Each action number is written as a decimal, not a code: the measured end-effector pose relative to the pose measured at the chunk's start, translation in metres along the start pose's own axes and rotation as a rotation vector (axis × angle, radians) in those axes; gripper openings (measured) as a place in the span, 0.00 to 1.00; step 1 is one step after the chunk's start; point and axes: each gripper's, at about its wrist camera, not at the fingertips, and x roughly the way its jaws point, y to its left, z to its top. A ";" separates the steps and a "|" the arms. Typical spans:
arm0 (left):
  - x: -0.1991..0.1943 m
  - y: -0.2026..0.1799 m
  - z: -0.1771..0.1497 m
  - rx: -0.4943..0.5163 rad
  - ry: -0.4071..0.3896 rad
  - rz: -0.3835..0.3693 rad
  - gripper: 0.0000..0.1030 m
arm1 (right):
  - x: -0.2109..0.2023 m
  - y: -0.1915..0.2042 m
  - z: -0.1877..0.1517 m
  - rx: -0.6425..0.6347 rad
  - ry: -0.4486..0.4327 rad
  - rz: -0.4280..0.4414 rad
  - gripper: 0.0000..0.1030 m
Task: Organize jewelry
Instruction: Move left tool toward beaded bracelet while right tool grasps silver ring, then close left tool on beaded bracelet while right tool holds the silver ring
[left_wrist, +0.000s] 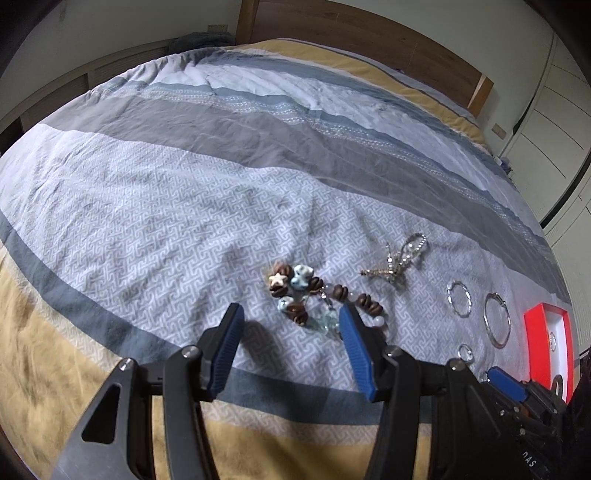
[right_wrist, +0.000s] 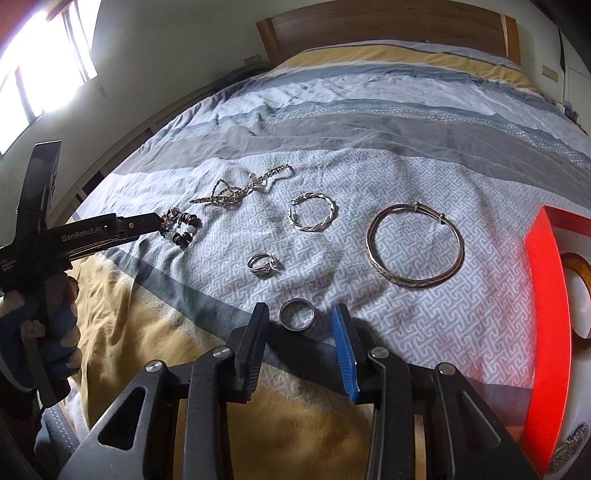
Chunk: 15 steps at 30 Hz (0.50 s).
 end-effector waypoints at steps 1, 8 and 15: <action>0.005 0.001 0.000 -0.012 0.006 0.001 0.50 | 0.002 0.000 0.000 -0.003 0.002 -0.002 0.33; 0.024 0.002 0.005 -0.038 0.019 0.009 0.46 | 0.008 -0.001 -0.001 -0.003 -0.005 0.005 0.31; 0.031 0.009 0.006 -0.055 0.008 0.043 0.10 | 0.016 0.002 0.001 -0.017 0.000 0.003 0.20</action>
